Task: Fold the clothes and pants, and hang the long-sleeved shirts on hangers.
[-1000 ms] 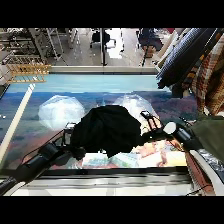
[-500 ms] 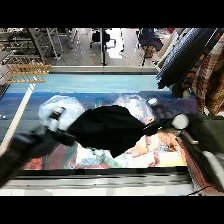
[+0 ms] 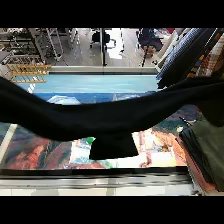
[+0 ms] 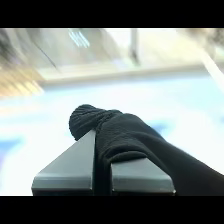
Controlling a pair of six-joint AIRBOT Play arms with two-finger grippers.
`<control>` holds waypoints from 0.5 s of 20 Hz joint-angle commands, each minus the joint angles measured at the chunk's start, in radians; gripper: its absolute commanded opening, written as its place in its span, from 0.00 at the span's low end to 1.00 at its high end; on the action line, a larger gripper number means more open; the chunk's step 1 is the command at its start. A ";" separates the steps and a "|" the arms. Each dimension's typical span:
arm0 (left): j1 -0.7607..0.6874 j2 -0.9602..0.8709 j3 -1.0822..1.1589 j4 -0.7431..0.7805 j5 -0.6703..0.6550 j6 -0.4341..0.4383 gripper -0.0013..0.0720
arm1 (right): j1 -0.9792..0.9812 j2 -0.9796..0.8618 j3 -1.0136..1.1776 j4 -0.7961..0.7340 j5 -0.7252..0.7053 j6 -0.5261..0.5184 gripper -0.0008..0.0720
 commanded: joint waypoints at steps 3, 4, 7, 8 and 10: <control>0.114 -0.053 0.078 0.016 0.079 0.029 0.03 | -0.002 -0.065 0.074 0.031 0.061 0.002 0.02; 0.114 -0.092 0.039 0.023 0.091 0.028 0.03 | -0.002 -0.129 0.066 0.036 0.124 0.001 0.03; 0.114 -0.257 -0.137 0.121 0.090 0.000 0.04 | -0.002 -0.390 -0.008 0.107 0.221 -0.080 0.03; 0.121 -0.323 -0.187 0.159 0.090 -0.010 0.04 | -0.002 -0.495 -0.034 0.134 0.195 -0.126 0.03; 0.156 -0.475 -0.259 0.169 0.069 -0.009 0.04 | -0.002 -0.722 -0.047 0.192 0.079 -0.193 0.03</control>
